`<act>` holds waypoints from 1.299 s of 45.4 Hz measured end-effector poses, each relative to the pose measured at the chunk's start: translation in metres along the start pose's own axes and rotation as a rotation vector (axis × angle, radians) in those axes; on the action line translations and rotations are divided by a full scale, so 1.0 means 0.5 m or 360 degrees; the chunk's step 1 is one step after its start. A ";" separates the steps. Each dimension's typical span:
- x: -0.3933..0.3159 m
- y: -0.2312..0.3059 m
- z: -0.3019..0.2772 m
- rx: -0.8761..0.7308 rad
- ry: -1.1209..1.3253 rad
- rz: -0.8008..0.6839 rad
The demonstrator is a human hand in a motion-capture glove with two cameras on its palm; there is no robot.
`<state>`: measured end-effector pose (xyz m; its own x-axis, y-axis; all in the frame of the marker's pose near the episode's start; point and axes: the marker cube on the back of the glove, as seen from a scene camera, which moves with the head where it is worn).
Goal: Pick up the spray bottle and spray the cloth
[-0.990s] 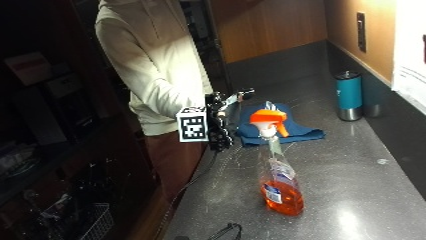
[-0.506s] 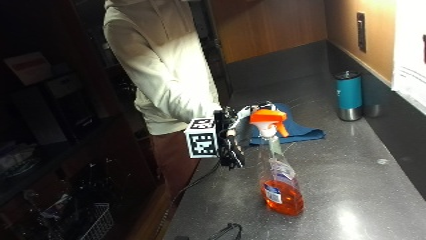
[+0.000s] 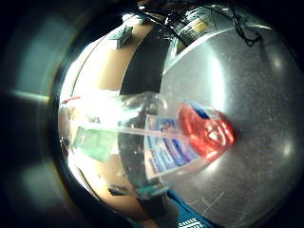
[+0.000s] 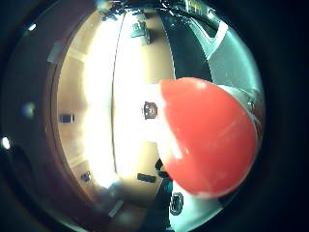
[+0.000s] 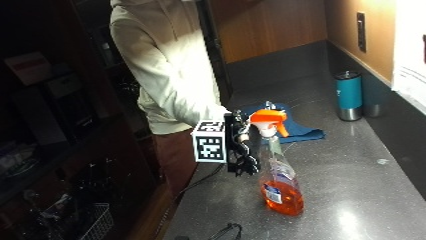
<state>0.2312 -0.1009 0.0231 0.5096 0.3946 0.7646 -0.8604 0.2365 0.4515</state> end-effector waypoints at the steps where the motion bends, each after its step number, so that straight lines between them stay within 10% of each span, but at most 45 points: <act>1: 0.000 -0.004 0.003 0.0005 0.0003 0.0002; 59: -0.027 -0.113 0.075 -0.0187 0.0239 -0.0133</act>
<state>0.2726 -0.1527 0.0044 0.5814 0.4952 0.6455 -0.8134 0.3723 0.4470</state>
